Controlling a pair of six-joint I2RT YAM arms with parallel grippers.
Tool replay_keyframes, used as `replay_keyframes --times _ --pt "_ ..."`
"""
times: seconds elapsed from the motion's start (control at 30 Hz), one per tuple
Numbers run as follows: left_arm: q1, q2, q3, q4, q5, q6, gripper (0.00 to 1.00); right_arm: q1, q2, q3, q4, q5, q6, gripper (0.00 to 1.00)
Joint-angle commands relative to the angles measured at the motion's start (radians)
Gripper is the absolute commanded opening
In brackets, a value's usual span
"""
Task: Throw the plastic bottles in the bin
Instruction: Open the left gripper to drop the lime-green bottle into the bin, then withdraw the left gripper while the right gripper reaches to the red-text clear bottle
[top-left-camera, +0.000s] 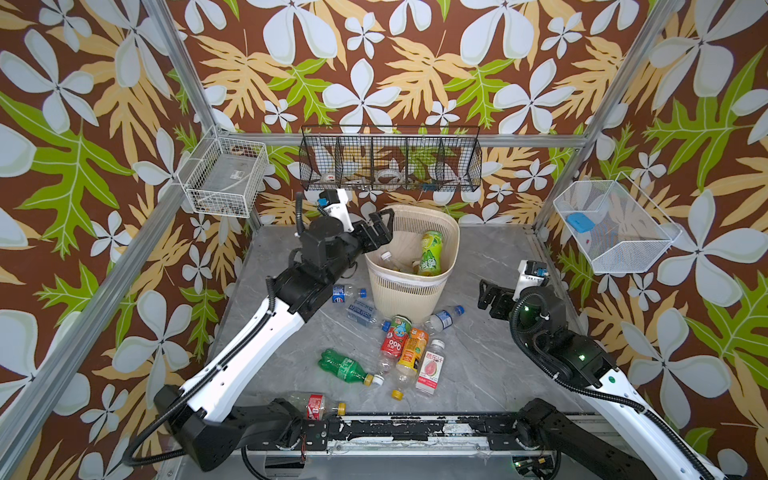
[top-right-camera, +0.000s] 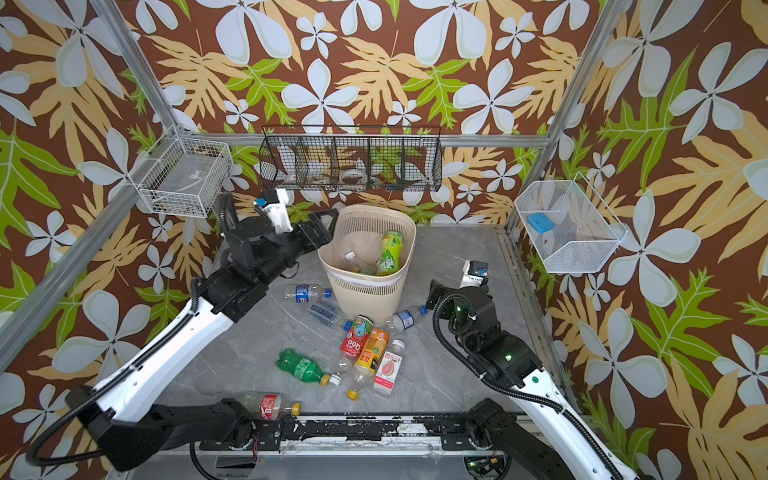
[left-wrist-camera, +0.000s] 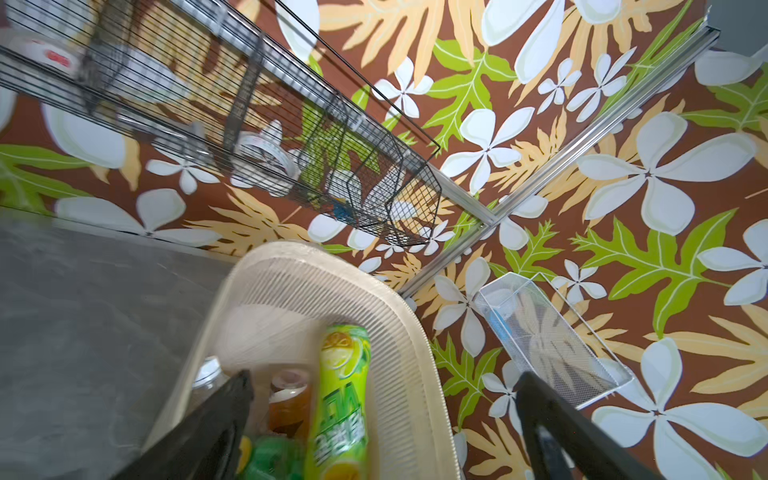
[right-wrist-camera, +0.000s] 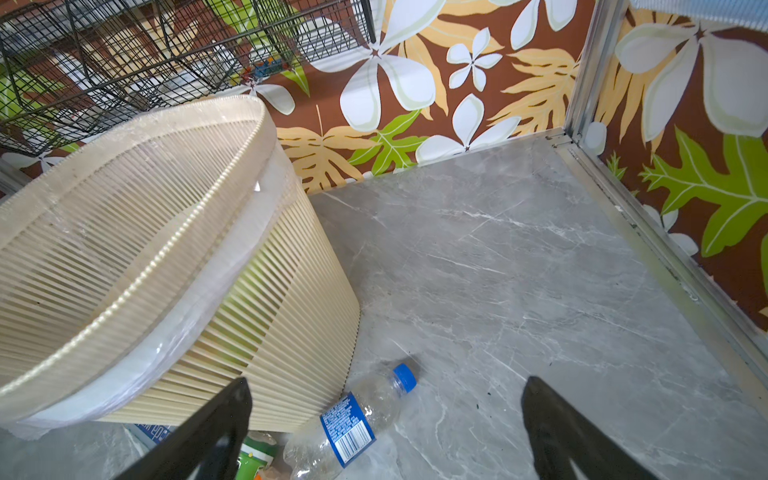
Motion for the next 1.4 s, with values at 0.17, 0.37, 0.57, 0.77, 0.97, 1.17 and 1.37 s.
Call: replay_keyframes --times 0.17,0.37,0.57,0.77,0.97,1.17,1.37 --pt "0.005 -0.419 -0.544 -0.015 -0.197 0.021 1.0 0.001 0.037 -0.05 -0.043 -0.105 0.126 1.0" --pt "0.005 -0.534 -0.663 -0.106 -0.232 0.001 1.0 0.081 0.06 -0.108 -0.111 -0.119 0.248 0.95" --pt "0.005 -0.582 -0.71 -0.166 -0.257 0.013 1.0 0.314 0.076 -0.174 -0.146 -0.014 0.45 0.95" --pt "0.005 -0.636 -0.743 -0.2 -0.285 0.03 1.0 0.566 0.181 -0.198 -0.136 0.093 0.666 0.95" --pt "0.005 -0.656 -0.75 -0.228 -0.3 0.055 1.0 0.666 0.332 -0.196 -0.072 0.079 0.773 0.95" --pt "0.005 -0.679 -0.77 -0.258 -0.315 0.045 1.0 0.671 0.444 -0.211 -0.011 0.04 0.797 0.95" --pt "0.005 -0.7 -0.797 -0.259 -0.311 0.032 1.0 0.67 0.496 -0.227 0.015 0.044 0.805 0.91"
